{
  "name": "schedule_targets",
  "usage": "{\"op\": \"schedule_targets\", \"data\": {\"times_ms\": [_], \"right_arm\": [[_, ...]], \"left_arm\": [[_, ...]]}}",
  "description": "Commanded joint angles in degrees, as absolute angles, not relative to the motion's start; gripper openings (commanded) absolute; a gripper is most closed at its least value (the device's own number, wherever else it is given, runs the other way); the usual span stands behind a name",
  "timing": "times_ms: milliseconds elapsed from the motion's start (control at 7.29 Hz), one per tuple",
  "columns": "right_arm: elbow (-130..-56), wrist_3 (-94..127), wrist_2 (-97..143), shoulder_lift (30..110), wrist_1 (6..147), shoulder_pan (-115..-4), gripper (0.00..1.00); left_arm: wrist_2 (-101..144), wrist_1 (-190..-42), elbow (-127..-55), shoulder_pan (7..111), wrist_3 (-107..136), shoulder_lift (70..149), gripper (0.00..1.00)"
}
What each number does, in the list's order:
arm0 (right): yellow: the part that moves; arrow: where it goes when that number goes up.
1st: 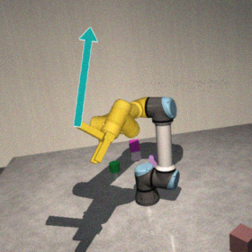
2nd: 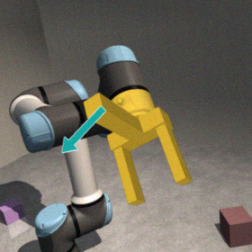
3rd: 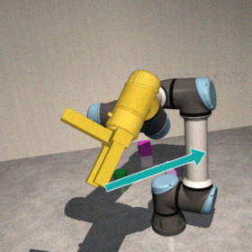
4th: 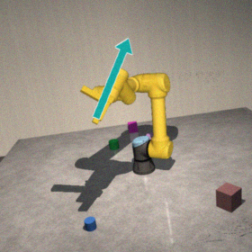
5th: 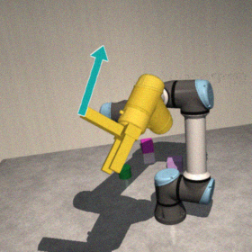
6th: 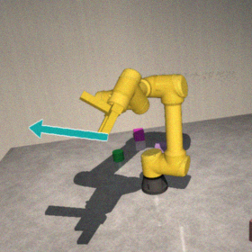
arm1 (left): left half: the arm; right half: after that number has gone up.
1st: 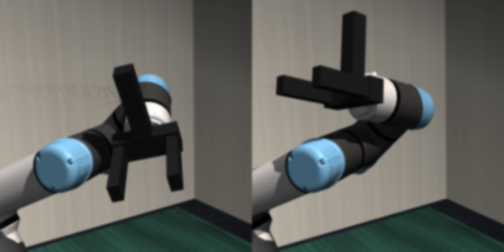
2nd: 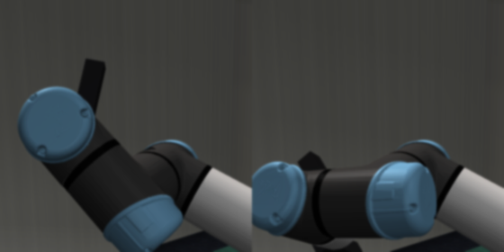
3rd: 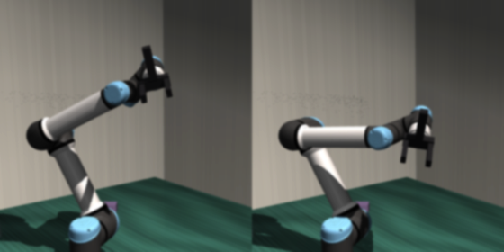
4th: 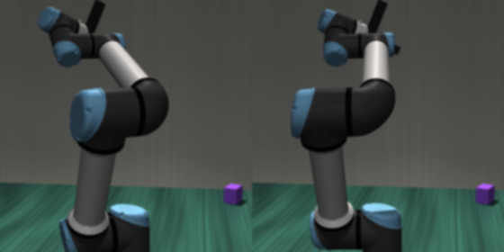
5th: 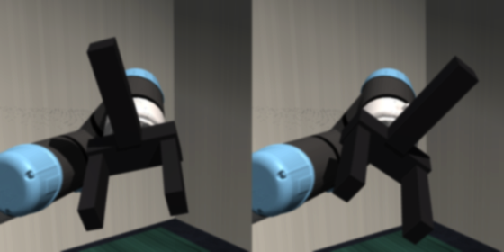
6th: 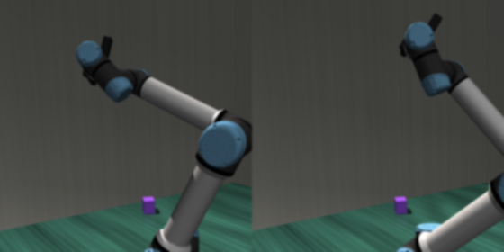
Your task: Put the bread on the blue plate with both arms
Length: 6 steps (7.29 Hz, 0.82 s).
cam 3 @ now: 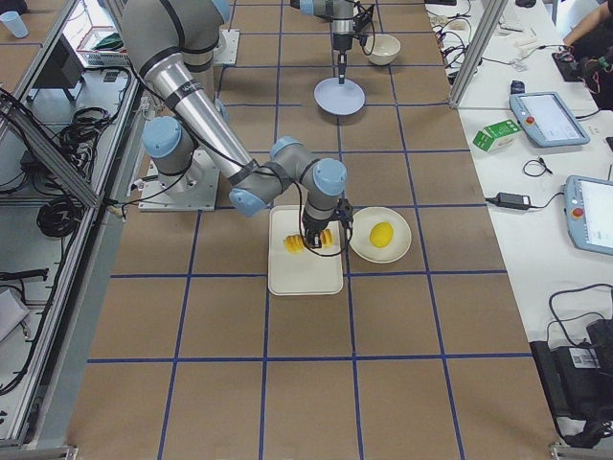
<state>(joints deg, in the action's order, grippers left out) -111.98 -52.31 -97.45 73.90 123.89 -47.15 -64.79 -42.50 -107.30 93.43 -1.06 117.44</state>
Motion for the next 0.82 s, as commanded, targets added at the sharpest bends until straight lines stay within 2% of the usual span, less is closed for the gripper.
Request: {"op": "schedule_targets", "data": {"times_ms": [0, 137, 274, 548, 685], "right_arm": [[-111.71, -51.94, -96.33, 74.00, 123.84, -47.29, 0.00], [-111.71, -51.86, -96.24, 74.09, 123.84, -47.29, 0.00], [-111.71, -49.59, -95.54, 75.22, 122.97, -47.37, 0.00], [-111.45, -45.91, -95.80, 78.91, 120.17, -52.69, 0.00], [-111.27, -39.35, -95.45, 81.54, 116.58, -56.82, 0.00]], "left_arm": [[-64.69, -42.36, -107.93, 93.78, -1.14, 117.86, 0.00], [-64.86, -42.36, -107.93, 93.87, -1.06, 117.95, 0.78], [-65.04, -42.19, -107.67, 93.95, -0.88, 117.69, 1.00], [-65.83, -42.19, -106.10, 93.78, -0.88, 115.76, 1.00], [-69.05, -43.93, -102.26, 93.34, -0.88, 114.88, 1.00]]}}
